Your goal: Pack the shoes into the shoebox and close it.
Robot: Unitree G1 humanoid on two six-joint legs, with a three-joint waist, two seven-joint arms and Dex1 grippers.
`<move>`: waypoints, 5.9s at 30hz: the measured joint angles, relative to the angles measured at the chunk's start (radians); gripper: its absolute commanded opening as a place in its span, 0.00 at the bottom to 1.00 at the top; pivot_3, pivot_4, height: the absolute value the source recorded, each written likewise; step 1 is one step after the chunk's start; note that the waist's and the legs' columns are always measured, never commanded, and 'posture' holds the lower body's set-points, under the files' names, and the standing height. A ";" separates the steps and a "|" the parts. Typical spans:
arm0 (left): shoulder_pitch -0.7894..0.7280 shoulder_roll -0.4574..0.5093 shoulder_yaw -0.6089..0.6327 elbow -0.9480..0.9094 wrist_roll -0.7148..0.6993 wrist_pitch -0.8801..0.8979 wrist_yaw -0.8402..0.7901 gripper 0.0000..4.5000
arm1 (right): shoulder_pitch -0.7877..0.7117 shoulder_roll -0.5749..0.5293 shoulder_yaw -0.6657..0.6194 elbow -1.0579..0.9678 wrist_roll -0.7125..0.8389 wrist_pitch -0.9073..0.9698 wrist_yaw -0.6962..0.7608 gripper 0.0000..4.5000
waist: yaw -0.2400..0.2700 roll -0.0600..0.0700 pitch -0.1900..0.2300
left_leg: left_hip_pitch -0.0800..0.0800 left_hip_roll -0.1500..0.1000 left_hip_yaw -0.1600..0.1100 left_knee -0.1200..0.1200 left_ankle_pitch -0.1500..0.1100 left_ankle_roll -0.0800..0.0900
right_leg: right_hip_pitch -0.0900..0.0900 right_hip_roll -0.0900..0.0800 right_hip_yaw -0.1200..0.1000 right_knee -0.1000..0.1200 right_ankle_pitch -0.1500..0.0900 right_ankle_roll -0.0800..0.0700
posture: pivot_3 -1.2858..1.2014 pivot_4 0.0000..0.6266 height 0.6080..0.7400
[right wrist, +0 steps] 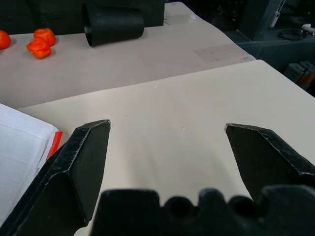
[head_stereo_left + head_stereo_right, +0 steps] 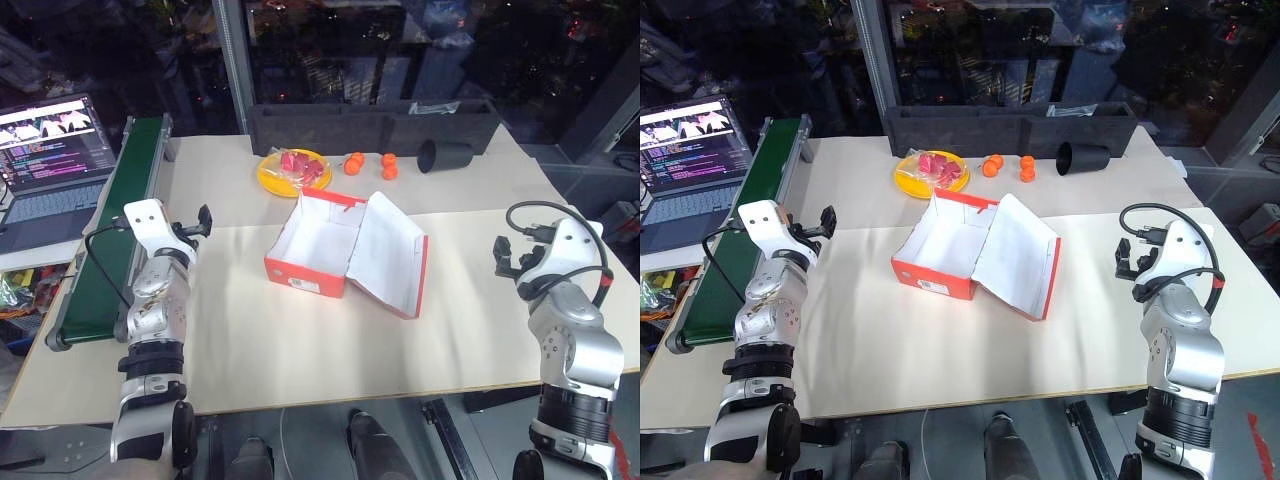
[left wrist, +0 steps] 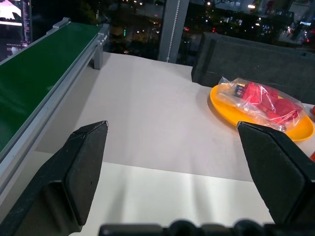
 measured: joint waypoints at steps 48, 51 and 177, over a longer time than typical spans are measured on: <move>0.056 0.429 0.074 0.082 -0.007 0.391 -0.241 1.00 | -0.085 -0.124 0.702 -0.295 0.152 0.044 0.624 0.98 | -0.024 -0.008 -0.002 | -0.001 0.000 -0.003 0.001 0.000 0.000 | 0.000 -0.002 -0.007 0.001 0.001 0.000 | 0.52 0.24 0.90; 0.055 0.425 0.073 0.082 -0.005 0.382 -0.241 1.00 | -0.074 -0.113 0.689 -0.295 0.150 0.053 0.603 0.98 | -0.023 -0.009 -0.002 | -0.001 0.000 -0.003 0.001 0.000 0.000 | 0.000 -0.002 -0.007 0.001 0.001 0.000 | 0.52 0.24 0.90; -0.048 -0.091 -0.119 -0.461 -0.396 0.577 -0.293 0.20 | -0.706 0.463 -0.055 0.323 0.514 0.470 -0.116 0.35 | -0.050 -0.010 -0.001 | -0.010 0.000 -0.016 0.001 0.008 0.003 | 0.000 -0.004 -0.022 0.002 0.004 -0.003 | 0.52 0.24 0.90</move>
